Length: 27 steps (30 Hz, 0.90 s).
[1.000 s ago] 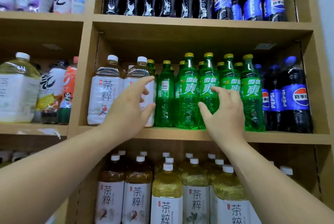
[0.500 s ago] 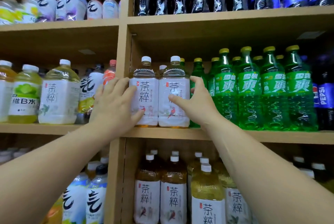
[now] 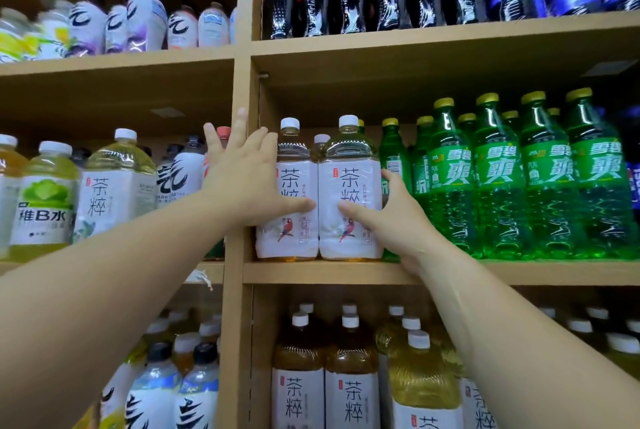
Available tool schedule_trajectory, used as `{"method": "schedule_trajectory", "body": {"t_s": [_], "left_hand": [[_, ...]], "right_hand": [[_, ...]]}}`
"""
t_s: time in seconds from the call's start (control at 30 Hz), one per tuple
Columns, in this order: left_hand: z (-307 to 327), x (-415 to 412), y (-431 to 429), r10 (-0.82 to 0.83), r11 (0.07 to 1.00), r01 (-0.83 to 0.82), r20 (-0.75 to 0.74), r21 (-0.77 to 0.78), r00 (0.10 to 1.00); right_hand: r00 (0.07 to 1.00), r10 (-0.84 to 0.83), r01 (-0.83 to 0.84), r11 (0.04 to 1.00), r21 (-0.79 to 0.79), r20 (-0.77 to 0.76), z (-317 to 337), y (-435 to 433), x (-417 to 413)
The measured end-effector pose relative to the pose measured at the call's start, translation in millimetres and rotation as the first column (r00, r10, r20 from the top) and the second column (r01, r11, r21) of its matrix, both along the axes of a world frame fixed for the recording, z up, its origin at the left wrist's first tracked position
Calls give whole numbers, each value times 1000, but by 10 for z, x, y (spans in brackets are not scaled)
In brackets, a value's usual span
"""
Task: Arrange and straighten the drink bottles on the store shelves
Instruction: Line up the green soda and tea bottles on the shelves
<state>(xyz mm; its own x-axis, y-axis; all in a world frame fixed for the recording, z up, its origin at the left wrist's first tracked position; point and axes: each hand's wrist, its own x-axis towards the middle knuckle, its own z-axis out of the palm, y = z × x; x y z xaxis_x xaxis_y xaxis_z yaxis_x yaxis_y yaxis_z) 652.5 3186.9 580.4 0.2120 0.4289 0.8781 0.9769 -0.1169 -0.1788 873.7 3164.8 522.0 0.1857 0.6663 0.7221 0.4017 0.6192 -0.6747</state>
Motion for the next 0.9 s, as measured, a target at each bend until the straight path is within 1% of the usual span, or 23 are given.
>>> {"method": "schedule_trajectory", "body": {"t_s": [0.07, 0.2, 0.3, 0.4, 0.5, 0.57, 0.63, 0.7, 0.8, 0.9], "left_hand": [[-7, 73, -15, -12, 1000, 12, 29, -5, 999], [-32, 139, -49, 13, 1000, -15, 64, 27, 998], [-82, 185, -68, -13, 999, 8, 106, 50, 994], [-118, 242, -105, -90, 993, 77, 135, 92, 987], [-171, 219, -129, -223, 966, 199, 142, 168, 964], [-217, 178, -137, -352, 927, 316, 174, 204, 920], [-254, 153, -155, -485, 867, 437, 210, 240, 849], [-285, 142, -162, -585, 807, 530, 232, 261, 777], [-337, 150, -199, -675, 737, 636, 256, 228, 692], [-350, 173, -279, -702, 707, 687, 284, 168, 653]], "right_hand": [[1000, 8, -8, 1000, -6, -15, 4, 15, 2], [998, 47, -47, 999, 2, -51, 1, 13, -2], [994, 79, -77, 997, 26, -74, -6, -17, 11], [989, 106, -101, 993, 56, -101, -17, -32, 43], [983, 143, -137, 989, 63, -118, -18, -25, 72], [977, 170, -163, 985, 59, -128, -19, -18, 82], [972, 188, -182, 982, 56, -138, -18, 3, 94], [970, 192, -186, 981, 51, -149, -18, 35, 111], [971, 187, -180, 982, 53, -152, -16, 67, 135], [973, 169, -158, 984, 75, -155, -12, 55, 137]]}}
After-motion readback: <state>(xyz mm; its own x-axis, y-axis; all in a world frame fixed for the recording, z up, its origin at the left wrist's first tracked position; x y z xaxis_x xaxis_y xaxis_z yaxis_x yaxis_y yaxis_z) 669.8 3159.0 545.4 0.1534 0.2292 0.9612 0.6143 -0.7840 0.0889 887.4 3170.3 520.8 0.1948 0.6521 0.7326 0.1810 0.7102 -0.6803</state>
